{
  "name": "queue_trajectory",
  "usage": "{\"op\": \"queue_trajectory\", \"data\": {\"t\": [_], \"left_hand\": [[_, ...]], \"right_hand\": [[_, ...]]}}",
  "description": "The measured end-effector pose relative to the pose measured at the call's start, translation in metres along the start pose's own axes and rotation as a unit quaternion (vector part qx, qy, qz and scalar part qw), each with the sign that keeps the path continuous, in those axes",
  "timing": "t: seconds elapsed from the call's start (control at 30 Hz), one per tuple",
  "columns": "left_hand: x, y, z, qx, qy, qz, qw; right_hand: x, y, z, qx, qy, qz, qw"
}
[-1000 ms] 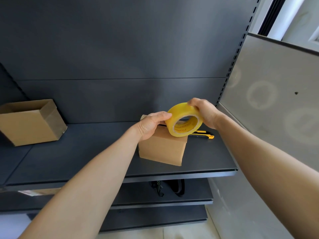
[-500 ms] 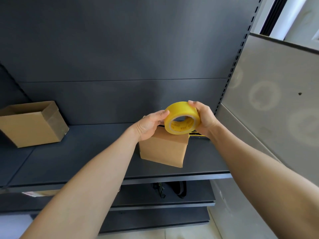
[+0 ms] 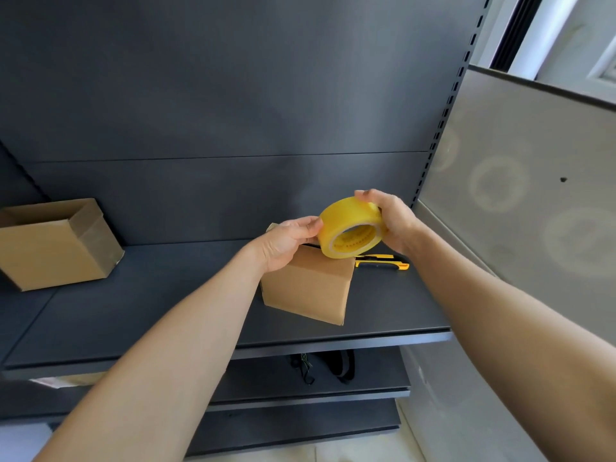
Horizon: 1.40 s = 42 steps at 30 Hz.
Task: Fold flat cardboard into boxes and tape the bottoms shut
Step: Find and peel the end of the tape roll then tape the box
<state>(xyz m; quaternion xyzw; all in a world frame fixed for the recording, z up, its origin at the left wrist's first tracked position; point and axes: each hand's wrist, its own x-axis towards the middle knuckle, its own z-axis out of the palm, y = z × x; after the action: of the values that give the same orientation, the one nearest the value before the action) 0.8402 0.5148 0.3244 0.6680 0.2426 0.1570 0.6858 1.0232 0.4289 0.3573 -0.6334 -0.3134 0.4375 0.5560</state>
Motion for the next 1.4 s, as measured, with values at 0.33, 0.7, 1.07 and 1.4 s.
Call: {"op": "queue_trajectory", "data": {"t": [0.33, 0.7, 1.07, 1.4], "left_hand": [[0.003, -0.002, -0.006, -0.003, -0.002, -0.010, 1.000], [0.010, 0.014, 0.006, -0.003, 0.074, -0.032, 0.997], [0.005, 0.005, -0.002, -0.039, 0.046, 0.001, 0.998], [0.007, 0.014, 0.003, -0.048, 0.138, -0.005, 0.989]], "right_hand": [[0.002, 0.046, 0.007, 0.323, -0.014, 0.047, 0.945], [0.009, -0.001, 0.017, -0.198, 0.025, -0.066, 0.978], [0.009, 0.026, 0.015, 0.343, 0.042, 0.096, 0.933], [0.014, 0.021, 0.018, -0.021, -0.031, 0.008, 0.999]]}}
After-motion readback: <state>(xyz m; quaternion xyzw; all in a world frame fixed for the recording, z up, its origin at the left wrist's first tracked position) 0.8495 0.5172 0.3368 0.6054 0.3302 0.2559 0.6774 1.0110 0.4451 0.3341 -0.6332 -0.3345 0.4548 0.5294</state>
